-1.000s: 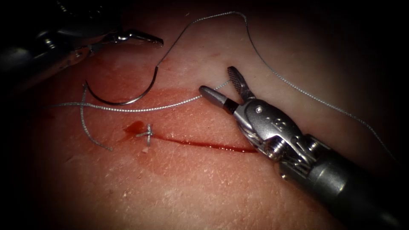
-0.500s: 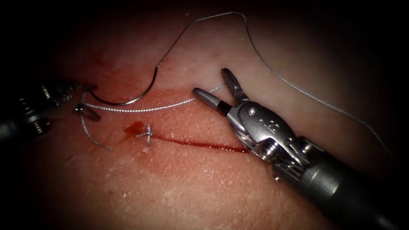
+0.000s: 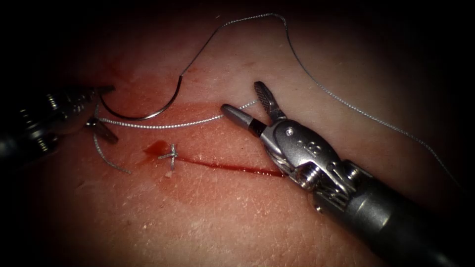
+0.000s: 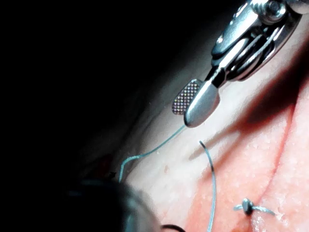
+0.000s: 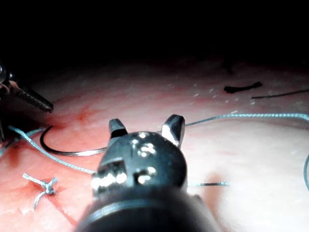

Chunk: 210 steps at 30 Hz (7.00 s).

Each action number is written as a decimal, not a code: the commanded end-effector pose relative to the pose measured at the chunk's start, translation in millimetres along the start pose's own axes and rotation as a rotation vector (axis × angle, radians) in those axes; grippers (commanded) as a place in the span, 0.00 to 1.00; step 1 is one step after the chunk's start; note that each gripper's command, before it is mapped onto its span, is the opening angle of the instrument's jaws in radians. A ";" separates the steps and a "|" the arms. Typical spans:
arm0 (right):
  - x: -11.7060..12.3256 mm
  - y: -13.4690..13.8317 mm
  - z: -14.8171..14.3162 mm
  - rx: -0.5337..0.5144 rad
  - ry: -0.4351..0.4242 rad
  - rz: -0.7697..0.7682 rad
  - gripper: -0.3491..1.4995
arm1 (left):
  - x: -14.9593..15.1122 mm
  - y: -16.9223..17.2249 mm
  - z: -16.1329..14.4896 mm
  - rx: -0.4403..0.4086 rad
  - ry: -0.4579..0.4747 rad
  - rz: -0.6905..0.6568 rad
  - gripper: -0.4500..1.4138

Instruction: Wound Closure

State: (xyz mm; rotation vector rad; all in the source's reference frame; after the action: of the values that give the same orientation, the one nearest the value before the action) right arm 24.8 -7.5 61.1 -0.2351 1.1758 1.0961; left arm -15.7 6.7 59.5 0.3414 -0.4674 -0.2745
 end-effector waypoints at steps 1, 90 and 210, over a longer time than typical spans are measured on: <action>1.1 0.0 0.7 0.000 0.008 -0.001 0.84 | -2.0 1.4 -2.5 -0.007 -0.059 -0.043 0.46; -0.1 -3.0 6.3 -0.143 -0.127 0.536 0.00 | -10.8 -6.7 10.5 -0.881 0.548 0.262 0.00; 3.8 3.2 3.1 0.447 -0.008 0.195 0.00 | -10.3 -2.3 8.8 0.576 -0.498 -1.281 0.74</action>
State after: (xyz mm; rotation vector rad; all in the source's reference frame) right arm 23.7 -2.8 61.1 0.2313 1.4176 0.9591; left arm -28.8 4.7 62.7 1.1306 -0.7829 -1.4905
